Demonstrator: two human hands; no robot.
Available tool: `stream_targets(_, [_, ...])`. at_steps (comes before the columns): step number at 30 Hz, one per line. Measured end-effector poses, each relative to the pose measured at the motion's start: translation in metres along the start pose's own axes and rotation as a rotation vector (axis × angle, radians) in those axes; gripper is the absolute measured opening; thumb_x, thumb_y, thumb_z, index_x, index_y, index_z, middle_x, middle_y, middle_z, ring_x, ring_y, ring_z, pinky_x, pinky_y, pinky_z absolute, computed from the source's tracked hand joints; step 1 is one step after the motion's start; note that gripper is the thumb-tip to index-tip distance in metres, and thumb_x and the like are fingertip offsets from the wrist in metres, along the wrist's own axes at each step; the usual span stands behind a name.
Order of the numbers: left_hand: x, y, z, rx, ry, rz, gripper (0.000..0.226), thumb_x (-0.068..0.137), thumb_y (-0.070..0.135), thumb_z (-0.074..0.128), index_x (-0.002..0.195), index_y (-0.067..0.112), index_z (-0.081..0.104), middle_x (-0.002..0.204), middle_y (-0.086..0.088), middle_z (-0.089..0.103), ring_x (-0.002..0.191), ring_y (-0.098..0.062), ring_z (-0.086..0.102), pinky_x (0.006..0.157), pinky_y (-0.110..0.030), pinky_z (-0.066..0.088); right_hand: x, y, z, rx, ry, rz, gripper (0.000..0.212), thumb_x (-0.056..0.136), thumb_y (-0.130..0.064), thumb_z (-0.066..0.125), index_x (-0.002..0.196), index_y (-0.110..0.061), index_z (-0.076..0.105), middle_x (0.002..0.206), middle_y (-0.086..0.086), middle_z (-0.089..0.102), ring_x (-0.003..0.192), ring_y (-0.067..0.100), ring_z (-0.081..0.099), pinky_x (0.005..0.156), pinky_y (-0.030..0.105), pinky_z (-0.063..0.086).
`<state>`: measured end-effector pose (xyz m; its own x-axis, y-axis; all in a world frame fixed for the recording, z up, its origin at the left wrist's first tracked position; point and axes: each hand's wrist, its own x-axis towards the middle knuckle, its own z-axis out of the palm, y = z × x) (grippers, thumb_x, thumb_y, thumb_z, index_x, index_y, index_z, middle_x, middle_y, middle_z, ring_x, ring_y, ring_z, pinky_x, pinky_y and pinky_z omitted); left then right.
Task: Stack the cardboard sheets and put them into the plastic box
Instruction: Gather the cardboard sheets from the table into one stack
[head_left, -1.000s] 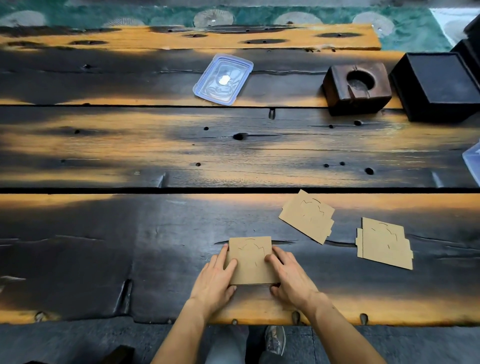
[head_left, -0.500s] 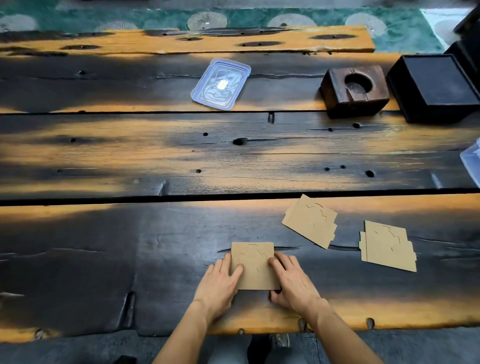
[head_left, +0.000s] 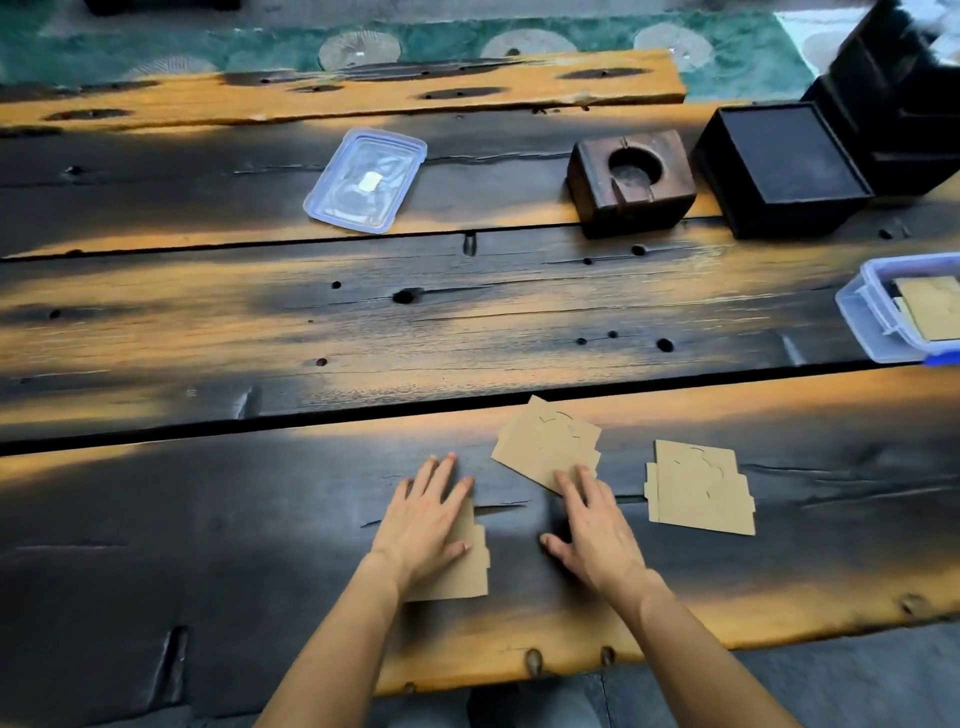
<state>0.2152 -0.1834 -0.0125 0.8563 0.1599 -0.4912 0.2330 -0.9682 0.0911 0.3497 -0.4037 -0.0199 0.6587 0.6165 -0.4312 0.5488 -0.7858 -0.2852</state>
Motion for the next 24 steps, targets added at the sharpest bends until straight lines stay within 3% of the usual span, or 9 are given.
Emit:
stream_targets(4, [0.058, 0.033, -0.032, -0.014, -0.067, 0.0, 0.103, 0.092, 0.047, 0.069, 0.165, 0.027, 0.0, 0.174, -0.007, -0.007, 0.159, -0.032, -0.002, 0.125, -0.052, 0.019, 0.03, 0.04, -0.024, -0.033, -0.041, 0.094, 0.106, 0.09, -0.057, 0.067, 0.163, -0.021, -0.001, 0.171, 0.013, -0.007, 0.157, 0.035, 0.002, 0.123, 0.047, 0.025])
stream_targets(10, [0.094, 0.042, -0.049, 0.012, -0.13, -0.069, 0.111, 0.09, 0.023, 0.073, 0.164, 0.028, -0.01, 0.173, -0.004, -0.015, 0.159, -0.036, -0.004, 0.121, -0.051, 0.03, 0.044, 0.03, -0.027, 0.045, -0.113, 0.085, 0.109, 0.091, -0.056, 0.067, 0.163, -0.018, -0.005, 0.171, 0.016, -0.005, 0.156, 0.034, 0.008, 0.124, 0.042, 0.023])
stream_targets(16, [0.117, 0.049, -0.051, -0.009, -0.19, -0.067, 0.113, 0.09, 0.025, 0.073, 0.164, 0.029, -0.012, 0.174, 0.0, -0.012, 0.16, -0.033, 0.0, 0.121, -0.051, 0.03, 0.057, 0.039, -0.03, 0.044, -0.155, 0.025, 0.104, 0.092, -0.05, 0.069, 0.164, -0.021, -0.001, 0.172, 0.013, 0.005, 0.155, 0.032, 0.011, 0.123, 0.041, 0.027])
stream_targets(24, [0.129, 0.047, -0.052, -0.066, -0.146, -0.054, 0.109, 0.09, 0.033, 0.075, 0.165, 0.028, -0.004, 0.174, 0.0, -0.012, 0.16, -0.027, -0.002, 0.123, -0.047, 0.027, 0.069, 0.053, -0.038, 0.065, -0.128, -0.049, 0.086, 0.099, -0.044, 0.062, 0.163, -0.023, 0.01, 0.17, 0.005, 0.02, 0.151, 0.028, 0.021, 0.119, 0.038, 0.034])
